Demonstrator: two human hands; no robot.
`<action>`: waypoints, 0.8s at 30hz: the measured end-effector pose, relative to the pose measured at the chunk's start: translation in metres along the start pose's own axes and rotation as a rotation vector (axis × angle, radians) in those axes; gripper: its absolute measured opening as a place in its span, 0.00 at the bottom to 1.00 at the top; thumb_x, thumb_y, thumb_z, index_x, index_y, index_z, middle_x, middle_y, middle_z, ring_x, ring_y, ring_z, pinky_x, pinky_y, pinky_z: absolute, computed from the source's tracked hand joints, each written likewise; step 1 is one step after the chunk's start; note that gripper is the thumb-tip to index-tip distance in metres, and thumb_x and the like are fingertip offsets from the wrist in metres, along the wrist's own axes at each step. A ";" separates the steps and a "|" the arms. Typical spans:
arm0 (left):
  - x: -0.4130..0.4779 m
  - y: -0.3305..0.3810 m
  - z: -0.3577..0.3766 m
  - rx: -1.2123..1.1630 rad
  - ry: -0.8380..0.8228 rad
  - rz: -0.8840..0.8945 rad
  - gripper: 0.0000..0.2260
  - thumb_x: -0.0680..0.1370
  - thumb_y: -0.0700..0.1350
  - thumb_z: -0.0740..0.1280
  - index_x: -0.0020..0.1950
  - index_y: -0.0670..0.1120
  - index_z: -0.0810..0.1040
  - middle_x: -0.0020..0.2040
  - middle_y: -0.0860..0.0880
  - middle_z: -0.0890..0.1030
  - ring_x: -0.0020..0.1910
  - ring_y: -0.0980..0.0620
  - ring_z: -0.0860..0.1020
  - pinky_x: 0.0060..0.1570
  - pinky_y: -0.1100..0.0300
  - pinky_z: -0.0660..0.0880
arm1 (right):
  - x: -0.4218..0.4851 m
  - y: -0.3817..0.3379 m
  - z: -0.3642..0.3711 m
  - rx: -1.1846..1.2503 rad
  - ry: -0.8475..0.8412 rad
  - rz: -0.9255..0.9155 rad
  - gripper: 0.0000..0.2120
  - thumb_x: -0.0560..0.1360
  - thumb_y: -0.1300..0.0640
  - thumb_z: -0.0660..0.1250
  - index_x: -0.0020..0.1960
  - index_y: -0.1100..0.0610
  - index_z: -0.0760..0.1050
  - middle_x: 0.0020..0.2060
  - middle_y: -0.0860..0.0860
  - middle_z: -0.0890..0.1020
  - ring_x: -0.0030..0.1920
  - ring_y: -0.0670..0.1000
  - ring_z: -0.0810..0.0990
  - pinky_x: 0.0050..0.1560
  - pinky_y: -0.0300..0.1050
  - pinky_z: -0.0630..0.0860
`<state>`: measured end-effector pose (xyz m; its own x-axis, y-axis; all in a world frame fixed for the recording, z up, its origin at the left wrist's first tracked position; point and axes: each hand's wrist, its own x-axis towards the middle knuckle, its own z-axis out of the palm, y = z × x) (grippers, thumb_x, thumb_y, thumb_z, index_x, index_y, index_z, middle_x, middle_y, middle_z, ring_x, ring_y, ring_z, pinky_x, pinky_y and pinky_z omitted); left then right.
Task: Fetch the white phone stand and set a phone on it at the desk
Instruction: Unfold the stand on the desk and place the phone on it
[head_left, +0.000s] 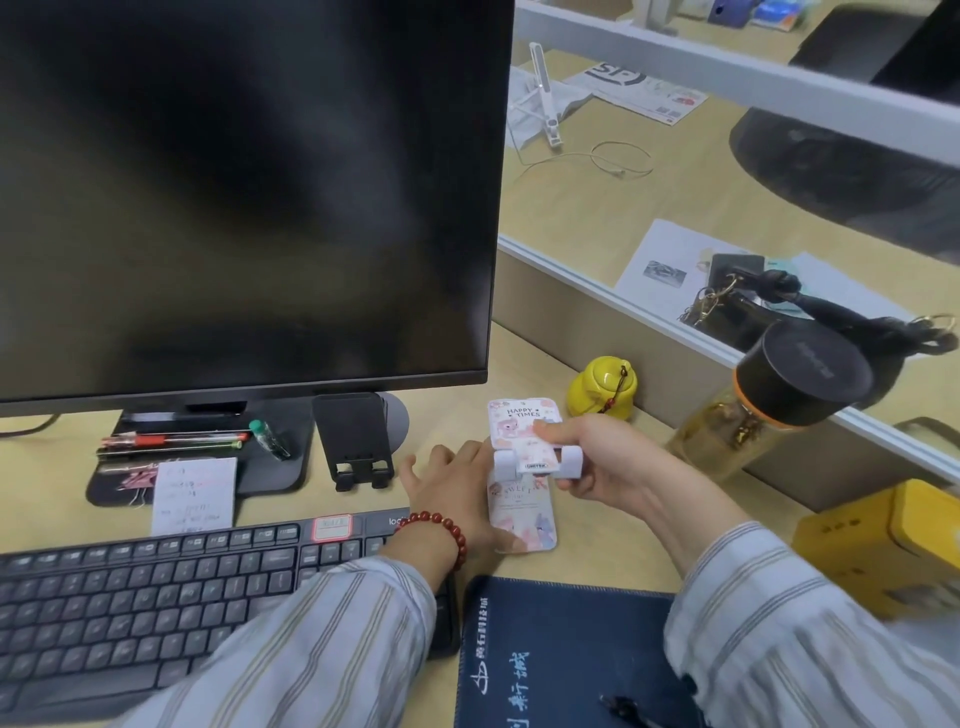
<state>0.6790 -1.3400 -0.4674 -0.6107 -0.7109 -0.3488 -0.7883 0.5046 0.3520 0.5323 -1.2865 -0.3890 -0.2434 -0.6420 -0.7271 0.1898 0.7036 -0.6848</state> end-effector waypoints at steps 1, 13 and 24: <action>0.000 0.000 0.001 -0.003 -0.003 0.004 0.43 0.58 0.66 0.73 0.70 0.61 0.61 0.64 0.59 0.69 0.63 0.50 0.63 0.65 0.43 0.48 | 0.000 0.001 -0.001 -0.044 -0.004 -0.020 0.07 0.76 0.55 0.65 0.41 0.56 0.76 0.31 0.53 0.80 0.21 0.46 0.73 0.29 0.37 0.60; 0.002 -0.001 0.001 0.022 -0.016 0.025 0.42 0.59 0.66 0.72 0.70 0.62 0.60 0.63 0.59 0.68 0.63 0.50 0.63 0.64 0.43 0.49 | 0.017 0.044 0.003 -0.472 0.224 -0.478 0.09 0.76 0.51 0.65 0.53 0.50 0.80 0.51 0.49 0.86 0.44 0.43 0.81 0.44 0.37 0.78; 0.001 -0.001 0.001 0.023 0.010 0.025 0.41 0.58 0.67 0.71 0.69 0.62 0.62 0.62 0.58 0.69 0.63 0.50 0.63 0.64 0.43 0.47 | 0.009 0.052 0.005 -0.312 0.150 -0.430 0.05 0.76 0.50 0.64 0.47 0.43 0.79 0.48 0.47 0.86 0.48 0.47 0.84 0.53 0.52 0.80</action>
<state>0.6793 -1.3413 -0.4691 -0.6294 -0.7027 -0.3317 -0.7746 0.5333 0.3399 0.5445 -1.2569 -0.4315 -0.3742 -0.8571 -0.3542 -0.2417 0.4589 -0.8550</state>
